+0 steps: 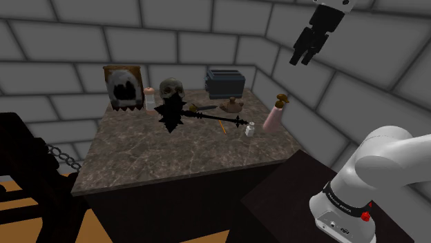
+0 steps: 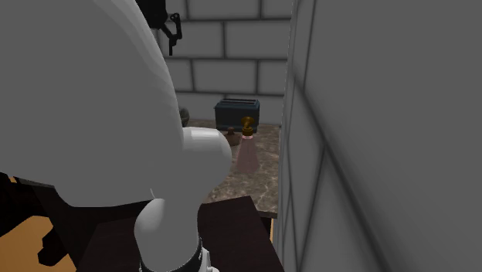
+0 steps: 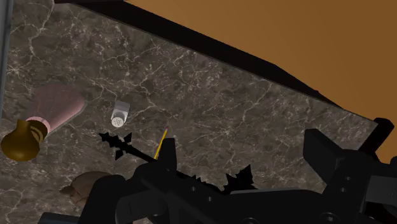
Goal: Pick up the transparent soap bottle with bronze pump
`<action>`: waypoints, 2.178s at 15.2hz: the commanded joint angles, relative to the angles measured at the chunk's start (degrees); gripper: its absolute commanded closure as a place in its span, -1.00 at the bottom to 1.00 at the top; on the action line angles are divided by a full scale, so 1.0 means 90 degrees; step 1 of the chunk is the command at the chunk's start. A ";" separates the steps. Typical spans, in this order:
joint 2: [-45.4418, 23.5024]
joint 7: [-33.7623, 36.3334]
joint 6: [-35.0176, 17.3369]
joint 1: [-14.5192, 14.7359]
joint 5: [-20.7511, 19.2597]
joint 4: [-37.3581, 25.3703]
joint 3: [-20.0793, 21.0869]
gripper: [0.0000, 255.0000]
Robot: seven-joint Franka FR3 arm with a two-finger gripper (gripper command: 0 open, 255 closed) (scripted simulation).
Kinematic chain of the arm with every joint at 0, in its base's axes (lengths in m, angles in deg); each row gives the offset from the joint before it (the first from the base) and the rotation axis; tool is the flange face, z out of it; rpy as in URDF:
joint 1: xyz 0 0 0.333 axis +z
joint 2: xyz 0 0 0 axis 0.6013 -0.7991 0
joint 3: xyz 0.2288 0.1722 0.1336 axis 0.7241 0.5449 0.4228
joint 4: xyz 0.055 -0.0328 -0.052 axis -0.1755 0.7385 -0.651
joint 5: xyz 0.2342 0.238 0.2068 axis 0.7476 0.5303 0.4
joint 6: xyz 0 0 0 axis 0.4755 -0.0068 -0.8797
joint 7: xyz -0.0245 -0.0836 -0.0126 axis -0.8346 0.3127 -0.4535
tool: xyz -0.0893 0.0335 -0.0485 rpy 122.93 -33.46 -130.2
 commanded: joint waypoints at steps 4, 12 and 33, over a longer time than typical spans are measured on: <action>-0.0167 -0.0398 -0.0387 -0.0089 -0.0155 0.0249 -0.0361 -1.00; -0.0988 -0.1470 -0.1455 -0.0270 -0.0448 0.0570 -0.1360 -1.00; -0.5561 -0.5296 -0.3291 -0.0200 0.1569 -0.1146 -0.3892 -1.00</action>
